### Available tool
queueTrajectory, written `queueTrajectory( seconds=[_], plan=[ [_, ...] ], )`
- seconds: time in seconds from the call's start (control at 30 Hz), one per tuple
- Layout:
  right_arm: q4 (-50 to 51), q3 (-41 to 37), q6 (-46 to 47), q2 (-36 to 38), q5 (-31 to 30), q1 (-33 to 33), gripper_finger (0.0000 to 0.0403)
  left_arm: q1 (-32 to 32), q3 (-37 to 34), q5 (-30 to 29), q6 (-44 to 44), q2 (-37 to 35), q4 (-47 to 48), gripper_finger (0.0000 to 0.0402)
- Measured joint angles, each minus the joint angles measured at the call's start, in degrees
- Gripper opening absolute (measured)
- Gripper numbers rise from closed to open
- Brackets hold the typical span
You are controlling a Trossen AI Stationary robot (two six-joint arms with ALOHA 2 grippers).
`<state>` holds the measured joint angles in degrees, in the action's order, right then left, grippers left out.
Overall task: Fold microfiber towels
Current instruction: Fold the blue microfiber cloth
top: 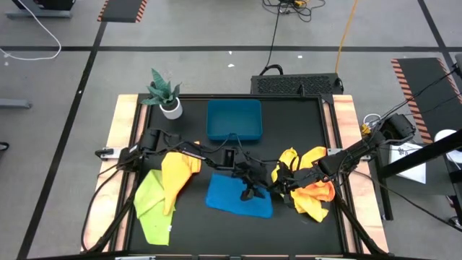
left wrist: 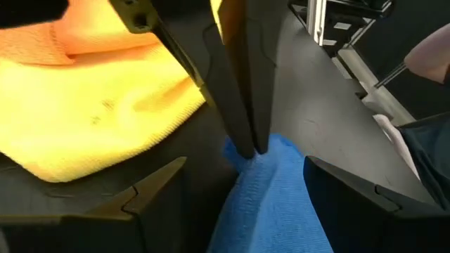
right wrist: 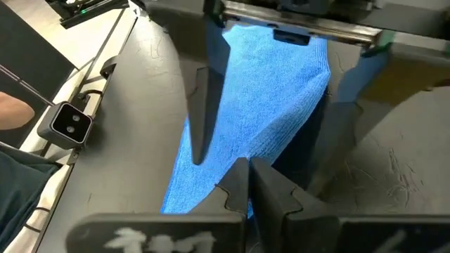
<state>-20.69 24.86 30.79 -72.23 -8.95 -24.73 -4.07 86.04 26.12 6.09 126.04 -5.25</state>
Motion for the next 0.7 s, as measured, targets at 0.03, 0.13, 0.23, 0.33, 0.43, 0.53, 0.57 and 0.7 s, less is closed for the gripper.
queueTrajectory(
  seconds=[0.03,0.13,0.23,0.33,0.43,0.53,0.57,0.7],
  plan=[
    [0.0,0.0,0.0,0.0,0.0,0.0,0.0,-0.12,0.0,0.01,0.12,0.0,0.56,0.0282],
    [0.0,0.0,0.0,0.0,0.0,0.0,0.0,-0.18,0.0,-0.03,0.18,0.0,2.71,0.0278],
    [-0.01,0.0,-0.4,0.0,0.03,0.0,0.0,-0.14,0.0,-0.61,0.06,0.0,3.67,0.0254],
    [-0.02,0.0,-0.49,0.0,0.04,0.0,0.0,-0.14,0.0,-0.6,-0.15,0.0,3.64,0.0214],
    [-0.02,0.0,-0.5,0.0,0.03,0.0,0.0,-0.12,0.0,-0.59,-0.65,0.0,3.43,0.0164],
    [-0.02,0.0,-0.53,0.0,0.04,0.0,0.0,-0.14,0.0,-0.58,-2.52,0.0,3.44,0.0109],
    [-0.03,0.0,-0.66,0.0,0.04,0.0,0.0001,-0.14,0.0,-0.58,-3.46,0.0,3.51,0.0089],
    [-0.38,0.0,-0.64,0.0,0.24,0.0,0.002,-0.14,0.0,-0.56,-6.17,0.0,3.73,0.0014]
  ],
)
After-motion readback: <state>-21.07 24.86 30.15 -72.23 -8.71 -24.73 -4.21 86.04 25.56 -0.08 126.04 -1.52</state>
